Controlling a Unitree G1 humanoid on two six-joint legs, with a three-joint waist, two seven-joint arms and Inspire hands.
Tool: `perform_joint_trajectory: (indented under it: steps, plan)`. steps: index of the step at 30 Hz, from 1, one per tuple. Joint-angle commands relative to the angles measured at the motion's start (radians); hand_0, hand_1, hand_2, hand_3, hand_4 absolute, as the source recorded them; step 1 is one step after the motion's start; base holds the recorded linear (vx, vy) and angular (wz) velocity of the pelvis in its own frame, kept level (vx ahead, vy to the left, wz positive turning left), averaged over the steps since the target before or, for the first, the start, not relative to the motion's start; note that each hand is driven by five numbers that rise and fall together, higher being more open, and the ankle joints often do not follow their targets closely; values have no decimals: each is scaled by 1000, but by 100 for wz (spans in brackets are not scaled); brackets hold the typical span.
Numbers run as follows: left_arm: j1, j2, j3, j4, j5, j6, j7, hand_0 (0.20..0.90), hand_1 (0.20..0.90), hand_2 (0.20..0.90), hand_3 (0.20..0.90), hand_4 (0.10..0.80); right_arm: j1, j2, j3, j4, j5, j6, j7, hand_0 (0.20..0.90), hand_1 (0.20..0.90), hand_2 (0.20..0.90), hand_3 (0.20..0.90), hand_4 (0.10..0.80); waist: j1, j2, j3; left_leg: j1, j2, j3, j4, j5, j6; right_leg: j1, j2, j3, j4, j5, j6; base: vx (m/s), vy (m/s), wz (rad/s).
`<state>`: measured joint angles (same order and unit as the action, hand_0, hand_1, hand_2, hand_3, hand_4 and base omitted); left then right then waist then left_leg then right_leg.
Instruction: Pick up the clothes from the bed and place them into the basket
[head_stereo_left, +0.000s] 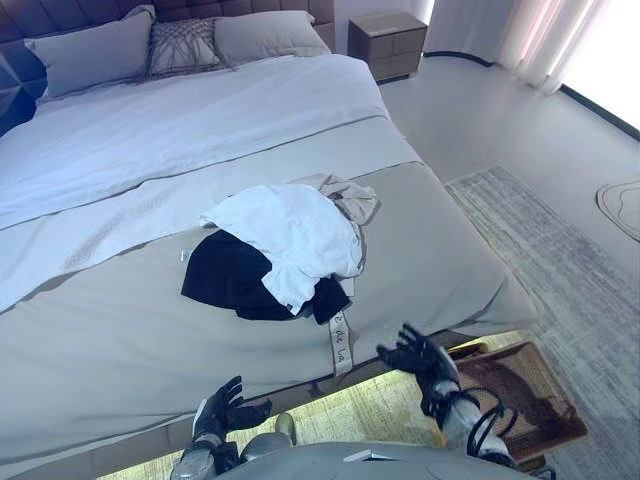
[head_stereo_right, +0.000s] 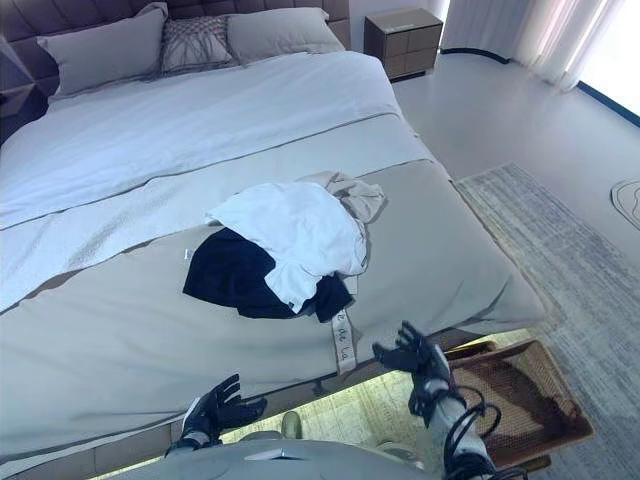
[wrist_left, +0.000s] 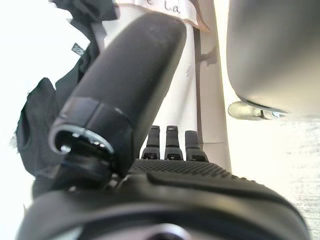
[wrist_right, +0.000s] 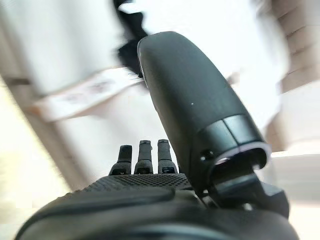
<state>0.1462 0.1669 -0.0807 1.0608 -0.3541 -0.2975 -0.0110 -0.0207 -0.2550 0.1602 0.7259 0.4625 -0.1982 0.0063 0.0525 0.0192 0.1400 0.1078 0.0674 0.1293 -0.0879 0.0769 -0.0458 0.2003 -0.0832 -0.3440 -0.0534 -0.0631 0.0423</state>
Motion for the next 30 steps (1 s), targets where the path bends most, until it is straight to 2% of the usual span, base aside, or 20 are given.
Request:
perform_joint_trajectory:
  steps: [1, 3, 5, 6, 7, 8, 9, 10, 11, 13, 16, 17, 18, 22, 27, 30]
  plan:
    - [-44, 69, 3, -65, 29, -142, 51, 900, 900, 900, 900, 800, -193, -98, -14, -163, -113, -109, -58, 900, 900, 900, 900, 800, 42, -5, 7, 7, 4, -15, 26, -103, -3, -61, -51, -1, 88, -22, 25, 47, 45, 9]
    - [-51, 84, 8, -69, 82, -174, 104, 900, 900, 900, 900, 800, -257, -146, -10, -189, -194, -105, -83, 900, 900, 900, 900, 800, 56, -7, 12, -7, 2, -25, 41, -104, -4, -71, -52, -10, 119, -38, 18, 28, 37, 20]
    - [-69, 111, -3, -77, 168, -182, 153, 900, 900, 900, 900, 800, -345, -206, 2, -194, -234, -61, -132, 900, 900, 900, 900, 800, 76, -9, 24, -33, -1, -40, 74, -107, -5, -87, -54, -23, 161, -56, 6, -3, 38, 20]
    - [-89, 129, -12, -91, 107, -185, 137, 900, 900, 900, 900, 800, -449, -259, 17, -180, -282, -19, -183, 900, 900, 900, 900, 800, 97, -5, 46, -68, -5, -61, 113, -113, -10, -115, -62, -34, 205, -77, -6, -43, 49, 20]
    - [-94, 132, -13, -91, 104, -187, 136, 900, 900, 900, 900, 800, -469, -266, 22, -176, -280, -11, -193, 900, 900, 900, 900, 800, 99, -3, 47, -80, -6, -65, 119, -111, -10, -124, -63, -37, 208, -75, -8, -189, 61, 26]
    - [-121, 148, -23, -92, 97, -198, 127, 900, 900, 900, 900, 800, -568, -304, 40, -150, -327, 22, -229, 900, 900, 900, 900, 800, 114, 4, 71, -124, -12, -82, 148, -111, -14, -161, -73, -44, 241, -84, -16, -324, 43, 29]
    - [-160, 165, -39, -105, 151, -207, 134, 900, 900, 900, 900, 800, -668, -346, 60, -115, -406, 43, -273, 900, 900, 900, 900, 800, 134, 11, 107, -175, -21, -98, 183, -111, -18, -206, -86, -52, 279, -94, -23, -311, 40, 30]
    - [-161, 164, -39, -105, 152, -207, 135, 900, 900, 900, 900, 800, -669, -347, 61, -114, -406, 43, -273, 900, 900, 900, 900, 800, 133, 12, 104, -179, -21, -99, 182, -108, -17, -209, -85, -54, 275, -90, -23, -299, 48, 30]
    - [-189, 191, -76, -132, 140, -208, 117, 900, 900, 900, 900, 800, -779, -414, 100, -84, -472, 86, -307, 900, 900, 900, 900, 800, 156, 28, 149, -224, -32, -111, 219, -109, -16, -258, -104, -69, 337, -106, -34, -168, 63, 35]
    - [-190, 200, -93, -169, 37, -208, -26, 900, 900, 900, 900, 800, -872, -454, 156, -68, -543, 135, -340, 900, 900, 900, 900, 800, 176, 44, 187, -275, -46, -126, 274, -116, -11, -308, -126, -76, 396, -118, -46, -162, 96, 31]
    - [-173, 206, -117, -214, -4, -235, -72, 900, 900, 900, 900, 800, -949, -478, 203, -59, -629, 185, -346, 900, 900, 900, 900, 800, 194, 59, 226, -339, -63, -133, 361, -136, -5, -363, -160, -77, 469, -126, -56, -66, 102, 20]
    - [-162, 212, -124, -245, -27, -246, -90, 900, 900, 900, 900, 800, -994, -491, 244, -51, -706, 210, -343, 900, 900, 900, 900, 800, 202, 60, 247, -367, -74, -130, 424, -183, 1, -400, -180, -59, 534, -163, -53, -53, 138, 29]
    - [-157, 223, -136, -285, -57, -240, -112, 900, 900, 900, 900, 800, -1048, -502, 298, -47, -785, 245, -343, 900, 900, 900, 900, 800, 211, 65, 274, -428, -89, -118, 515, -217, 19, -463, -205, -54, 631, -184, -62, -37, 135, 34]
    - [-150, 245, -153, -334, -63, -243, -107, 900, 900, 900, 900, 800, -1161, -515, 403, -8, -894, 308, -303, 900, 900, 900, 900, 800, 234, 71, 313, -550, -118, -94, 694, -290, 54, -576, -249, -48, 815, -234, -77, -34, 97, 15]
    - [-150, 263, -153, -371, -116, -249, -124, 900, 900, 900, 900, 800, -1234, -523, 472, 27, -943, 352, -247, 900, 900, 900, 900, 800, 245, 82, 342, -634, -131, -91, 806, -332, 80, -671, -261, -20, 940, -274, -87, -13, 66, 10]
    - [-154, 285, -161, -448, -160, -244, -134, 900, 900, 900, 900, 800, -1294, -538, 523, 70, -948, 385, -193, 900, 900, 900, 900, 800, 253, 97, 376, -719, -137, -84, 888, -346, 94, -762, -267, 1, 1026, -292, -95, -69, 36, 7]
